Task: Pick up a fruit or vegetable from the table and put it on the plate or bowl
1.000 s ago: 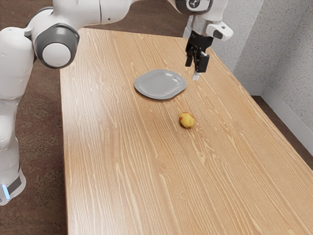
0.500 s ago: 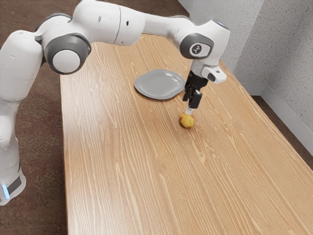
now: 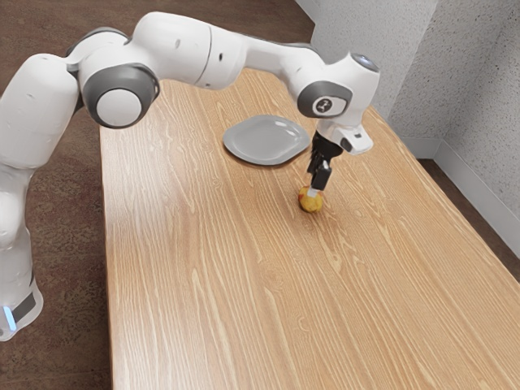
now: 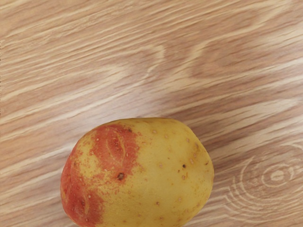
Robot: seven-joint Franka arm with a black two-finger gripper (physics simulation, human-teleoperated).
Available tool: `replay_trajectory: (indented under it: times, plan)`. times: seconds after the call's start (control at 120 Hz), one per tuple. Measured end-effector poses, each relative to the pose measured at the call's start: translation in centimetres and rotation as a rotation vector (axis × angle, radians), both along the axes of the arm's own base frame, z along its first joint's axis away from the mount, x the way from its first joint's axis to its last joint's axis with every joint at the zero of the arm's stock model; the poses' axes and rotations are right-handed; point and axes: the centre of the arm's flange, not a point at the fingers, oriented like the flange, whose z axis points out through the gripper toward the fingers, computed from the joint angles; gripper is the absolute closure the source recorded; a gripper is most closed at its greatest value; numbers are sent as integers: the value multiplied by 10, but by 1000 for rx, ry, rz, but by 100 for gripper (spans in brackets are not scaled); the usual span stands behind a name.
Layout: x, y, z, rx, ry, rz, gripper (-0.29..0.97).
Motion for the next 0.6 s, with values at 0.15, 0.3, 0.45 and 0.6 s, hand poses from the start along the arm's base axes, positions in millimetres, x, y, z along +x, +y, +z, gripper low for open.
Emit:
replay_trajectory:
  times: [0.15,0.3,0.45,0.6]
  plan:
    - [1,0,-5,11,-4,-24,1]
    - [0,0,-11,9,2,-38,1]
    - [-2,4,-16,11,9,-44,1]
    - [-2,7,-18,14,12,-50,1]
